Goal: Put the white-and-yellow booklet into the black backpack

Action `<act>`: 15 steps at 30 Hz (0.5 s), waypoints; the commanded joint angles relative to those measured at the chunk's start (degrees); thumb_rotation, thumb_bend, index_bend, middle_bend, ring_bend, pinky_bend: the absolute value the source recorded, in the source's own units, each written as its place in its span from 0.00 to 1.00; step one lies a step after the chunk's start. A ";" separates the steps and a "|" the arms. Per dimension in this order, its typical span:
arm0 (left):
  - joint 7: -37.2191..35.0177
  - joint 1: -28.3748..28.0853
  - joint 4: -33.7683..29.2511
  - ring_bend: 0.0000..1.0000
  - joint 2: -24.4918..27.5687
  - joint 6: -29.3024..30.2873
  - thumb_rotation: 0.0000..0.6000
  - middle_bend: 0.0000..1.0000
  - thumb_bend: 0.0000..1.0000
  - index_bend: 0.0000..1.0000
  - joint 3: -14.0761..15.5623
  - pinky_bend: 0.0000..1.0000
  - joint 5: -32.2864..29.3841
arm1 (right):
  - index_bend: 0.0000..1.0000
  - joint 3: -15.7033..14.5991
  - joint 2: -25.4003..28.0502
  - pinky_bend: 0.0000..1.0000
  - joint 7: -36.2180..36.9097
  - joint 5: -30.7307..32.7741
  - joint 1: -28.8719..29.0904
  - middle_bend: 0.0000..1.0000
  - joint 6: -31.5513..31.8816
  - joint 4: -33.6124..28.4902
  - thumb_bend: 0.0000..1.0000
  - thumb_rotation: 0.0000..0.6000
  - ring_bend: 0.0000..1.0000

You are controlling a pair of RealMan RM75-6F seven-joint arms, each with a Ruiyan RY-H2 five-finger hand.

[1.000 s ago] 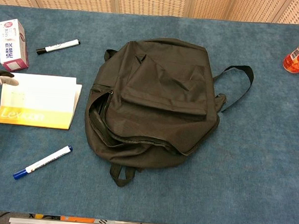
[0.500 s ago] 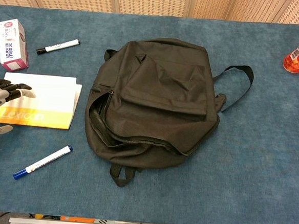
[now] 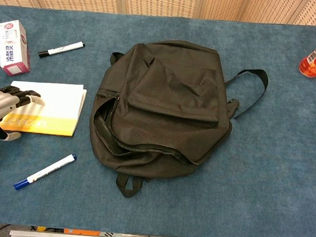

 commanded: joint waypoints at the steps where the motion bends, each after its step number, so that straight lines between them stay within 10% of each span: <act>1: -0.07 -0.30 0.26 0.13 -0.25 -0.20 1.00 0.09 0.22 0.15 -0.17 0.03 -0.41 | 0.21 0.00 0.04 0.19 0.11 0.03 -0.10 0.32 0.11 0.07 0.17 1.00 0.19; 15: 0.70 -1.45 0.94 0.13 -1.32 -0.94 1.00 0.11 0.22 0.15 -0.33 0.03 -2.20 | 0.21 -0.11 -0.06 0.19 0.65 0.52 -0.73 0.32 0.41 0.65 0.17 1.00 0.19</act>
